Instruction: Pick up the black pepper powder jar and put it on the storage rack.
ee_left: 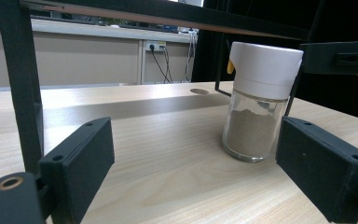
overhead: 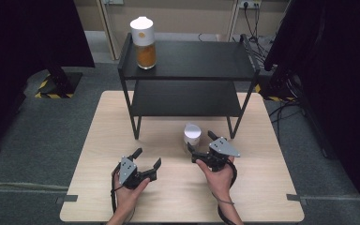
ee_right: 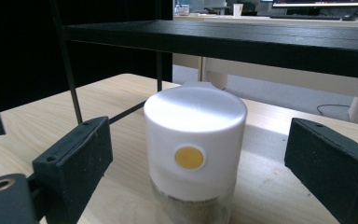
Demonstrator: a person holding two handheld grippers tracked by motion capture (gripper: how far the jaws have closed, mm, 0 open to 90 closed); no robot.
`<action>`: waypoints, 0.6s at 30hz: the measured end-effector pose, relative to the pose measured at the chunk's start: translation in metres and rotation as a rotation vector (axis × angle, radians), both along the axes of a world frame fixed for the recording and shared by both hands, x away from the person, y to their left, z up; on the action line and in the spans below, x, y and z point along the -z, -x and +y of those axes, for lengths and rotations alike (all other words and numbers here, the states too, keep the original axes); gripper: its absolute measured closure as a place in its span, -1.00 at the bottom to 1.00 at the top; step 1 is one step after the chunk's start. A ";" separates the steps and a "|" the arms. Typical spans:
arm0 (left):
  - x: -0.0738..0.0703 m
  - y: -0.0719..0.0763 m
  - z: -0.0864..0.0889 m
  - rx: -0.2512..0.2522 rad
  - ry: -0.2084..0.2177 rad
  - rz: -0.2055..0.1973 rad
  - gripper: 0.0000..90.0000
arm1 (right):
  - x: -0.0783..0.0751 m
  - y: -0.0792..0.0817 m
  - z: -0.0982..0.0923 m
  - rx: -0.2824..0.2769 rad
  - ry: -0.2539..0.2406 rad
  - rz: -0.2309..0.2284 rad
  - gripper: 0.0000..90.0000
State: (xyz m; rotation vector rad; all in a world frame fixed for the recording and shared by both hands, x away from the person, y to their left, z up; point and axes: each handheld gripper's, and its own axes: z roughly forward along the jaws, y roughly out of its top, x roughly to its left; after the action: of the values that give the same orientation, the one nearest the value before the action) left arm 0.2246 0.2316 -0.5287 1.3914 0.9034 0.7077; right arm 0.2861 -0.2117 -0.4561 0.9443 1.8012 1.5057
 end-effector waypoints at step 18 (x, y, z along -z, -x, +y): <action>0.000 0.000 0.000 0.002 -0.001 0.001 -0.76 | 0.000 -0.023 0.018 0.013 0.040 0.042 -0.60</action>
State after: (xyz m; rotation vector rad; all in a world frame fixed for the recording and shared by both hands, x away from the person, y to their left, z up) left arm 0.2249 0.2318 -0.5284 1.3934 0.9025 0.7059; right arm 0.3096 -0.1935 -0.4560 0.9727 1.8444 1.4464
